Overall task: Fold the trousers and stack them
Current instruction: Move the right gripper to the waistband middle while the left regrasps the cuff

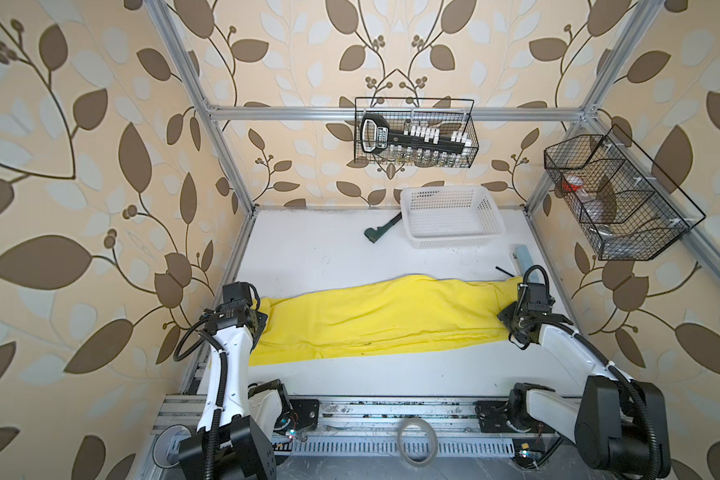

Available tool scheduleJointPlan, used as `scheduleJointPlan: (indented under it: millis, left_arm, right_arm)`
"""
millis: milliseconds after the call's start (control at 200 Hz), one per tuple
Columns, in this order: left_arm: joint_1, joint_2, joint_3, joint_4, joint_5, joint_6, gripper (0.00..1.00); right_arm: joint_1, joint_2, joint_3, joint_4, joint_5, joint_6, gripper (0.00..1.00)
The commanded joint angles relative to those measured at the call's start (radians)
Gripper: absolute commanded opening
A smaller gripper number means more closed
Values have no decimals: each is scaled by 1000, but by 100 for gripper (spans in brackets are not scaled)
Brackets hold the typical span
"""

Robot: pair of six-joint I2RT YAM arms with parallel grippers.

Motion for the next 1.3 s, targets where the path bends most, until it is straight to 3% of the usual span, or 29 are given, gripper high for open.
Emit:
scheduleJointPlan:
  millis: [0, 110, 195, 280, 500, 675, 790, 900, 1120, 1299]
  left_arm:
    - [9, -2, 63, -42, -37, -15, 29]
    - [9, -2, 95, -54, -3, -16, 31]
    - [9, -8, 115, -52, 82, 6, 54]
    - [9, -3, 129, -58, 201, 14, 59]
    - [5, 15, 163, -58, 337, 71, 68]
    - [-30, 48, 161, -21, 419, 142, 71]
    - [-150, 89, 156, 9, 383, 129, 73]
    - [-260, 134, 147, 58, 352, 108, 73]
    - [-287, 225, 124, 102, 319, 138, 73]
    - [-282, 289, 210, 38, 134, 252, 79]
  right_arm:
    - [-34, -21, -52, -34, 58, -19, 53]
    - [-86, -46, -71, -34, 52, -52, 52]
    - [-97, -64, -24, -69, 31, -82, 53]
    - [-44, -114, 56, -121, -4, -94, 55]
    - [226, -240, 174, -164, -20, -36, 57]
    - [569, -197, 113, 35, 11, 42, 57]
    - [773, -75, 107, 185, 74, 69, 58]
    - [866, 54, 107, 272, 89, 104, 59]
    - [903, 251, 48, 343, 91, 165, 59]
    - [889, 261, -35, 268, 141, 219, 60]
